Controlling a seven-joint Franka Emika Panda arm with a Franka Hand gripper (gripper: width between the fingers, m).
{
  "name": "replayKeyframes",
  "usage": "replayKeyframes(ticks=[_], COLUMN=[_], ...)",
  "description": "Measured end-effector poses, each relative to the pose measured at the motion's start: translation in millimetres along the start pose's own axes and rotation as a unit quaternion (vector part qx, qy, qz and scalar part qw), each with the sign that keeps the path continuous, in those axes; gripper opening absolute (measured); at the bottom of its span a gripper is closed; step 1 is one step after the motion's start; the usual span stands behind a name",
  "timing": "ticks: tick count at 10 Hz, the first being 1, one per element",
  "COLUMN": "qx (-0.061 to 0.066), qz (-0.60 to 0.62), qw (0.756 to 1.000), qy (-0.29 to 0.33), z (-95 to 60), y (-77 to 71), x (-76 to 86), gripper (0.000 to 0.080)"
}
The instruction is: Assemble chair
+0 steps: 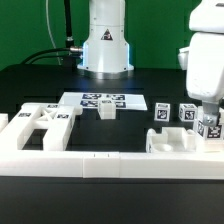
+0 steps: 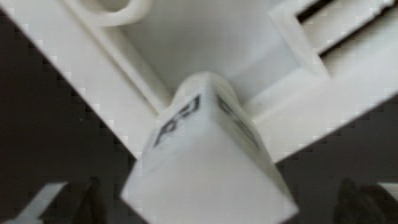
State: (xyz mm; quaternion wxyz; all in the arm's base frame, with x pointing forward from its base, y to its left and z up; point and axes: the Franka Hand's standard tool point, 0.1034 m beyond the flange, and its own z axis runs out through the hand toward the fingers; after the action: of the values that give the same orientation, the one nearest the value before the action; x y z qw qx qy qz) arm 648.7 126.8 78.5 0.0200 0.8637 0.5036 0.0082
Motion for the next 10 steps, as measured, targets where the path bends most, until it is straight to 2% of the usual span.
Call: replayKeyframes(ticks=[1, 2, 3, 5, 7, 8, 10], qx=[-0.001, -0.004, -0.002, -0.008, -0.011, -0.011, -0.011], qz=[-0.023, -0.103, -0.159, -0.242, -0.283, -0.274, -0.272], qw=[1.0, 0.995, 0.987, 0.97, 0.958, 0.961, 0.962], qy=[-0.002, -0.006, -0.011, -0.024, -0.031, -0.03, -0.031], z=[0.0, 0.8, 4.3, 5.4, 5.2, 4.7, 5.3], y=[0.9, 2.7, 2.5, 4.3, 5.7, 5.8, 6.9], x=[-1.0, -3.5, -5.1, -7.4, -8.6, -8.4, -10.2], gripper=[0.0649, 0.0649, 0.0649, 0.0649, 0.064, 0.064, 0.0308])
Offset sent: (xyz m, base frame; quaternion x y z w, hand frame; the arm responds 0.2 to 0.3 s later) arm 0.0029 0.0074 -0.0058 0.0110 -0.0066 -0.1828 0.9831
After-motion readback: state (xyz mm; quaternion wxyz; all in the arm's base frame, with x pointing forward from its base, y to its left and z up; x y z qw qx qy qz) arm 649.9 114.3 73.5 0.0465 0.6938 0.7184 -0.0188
